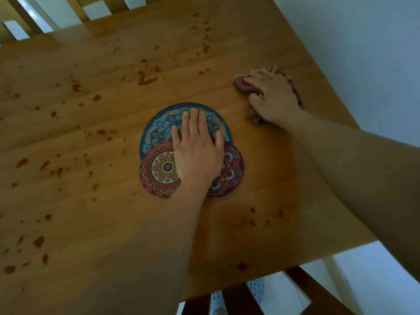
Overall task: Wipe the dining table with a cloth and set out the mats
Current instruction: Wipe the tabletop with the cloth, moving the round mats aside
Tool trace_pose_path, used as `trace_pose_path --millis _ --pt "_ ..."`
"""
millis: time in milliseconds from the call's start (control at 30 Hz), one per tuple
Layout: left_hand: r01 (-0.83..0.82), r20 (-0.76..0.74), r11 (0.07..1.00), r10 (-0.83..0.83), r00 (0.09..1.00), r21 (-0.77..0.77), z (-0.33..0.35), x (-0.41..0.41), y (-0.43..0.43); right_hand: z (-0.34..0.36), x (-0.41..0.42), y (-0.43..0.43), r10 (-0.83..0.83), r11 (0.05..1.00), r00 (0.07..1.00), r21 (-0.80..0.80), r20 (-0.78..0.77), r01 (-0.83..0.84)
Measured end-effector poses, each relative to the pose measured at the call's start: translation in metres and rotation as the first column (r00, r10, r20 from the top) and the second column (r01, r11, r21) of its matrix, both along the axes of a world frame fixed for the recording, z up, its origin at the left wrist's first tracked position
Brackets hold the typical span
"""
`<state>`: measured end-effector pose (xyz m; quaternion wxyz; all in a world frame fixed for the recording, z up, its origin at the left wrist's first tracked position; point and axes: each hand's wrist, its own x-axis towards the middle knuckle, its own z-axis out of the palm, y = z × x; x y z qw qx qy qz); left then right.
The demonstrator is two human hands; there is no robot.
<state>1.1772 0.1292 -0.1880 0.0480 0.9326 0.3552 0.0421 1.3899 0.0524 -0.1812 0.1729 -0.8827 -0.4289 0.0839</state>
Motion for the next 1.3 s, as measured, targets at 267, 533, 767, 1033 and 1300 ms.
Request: trace_pose_path --millis 267,533,767,1033,1300 --pt "-0.001 0.004 1.000 0.001 1.000 -0.028 0.002 -0.001 0.000 0.009 -0.075 -0.085 0.254 0.966 0.960 0.081 -0.121 -0.245" --pt "-0.002 0.050 0.998 0.005 0.999 -0.069 0.000 0.000 0.003 0.010 -0.037 -0.080 -0.047 0.999 0.999 -0.019 -0.024 0.046" --pt "0.082 0.147 0.994 -0.071 0.987 -0.068 0.003 -0.010 0.029 -0.001 -0.006 0.001 -0.319 0.947 0.946 0.063 0.061 0.316" --pt "-0.019 0.286 0.984 0.069 0.956 -0.175 -0.003 -0.010 0.031 0.006 -0.015 0.103 -0.267 0.964 0.964 -0.011 0.002 0.267" --pt "-0.013 0.270 0.984 0.062 0.961 -0.179 0.001 -0.010 0.030 0.007 -0.034 0.110 0.304 0.952 0.930 0.098 -0.209 -0.289"
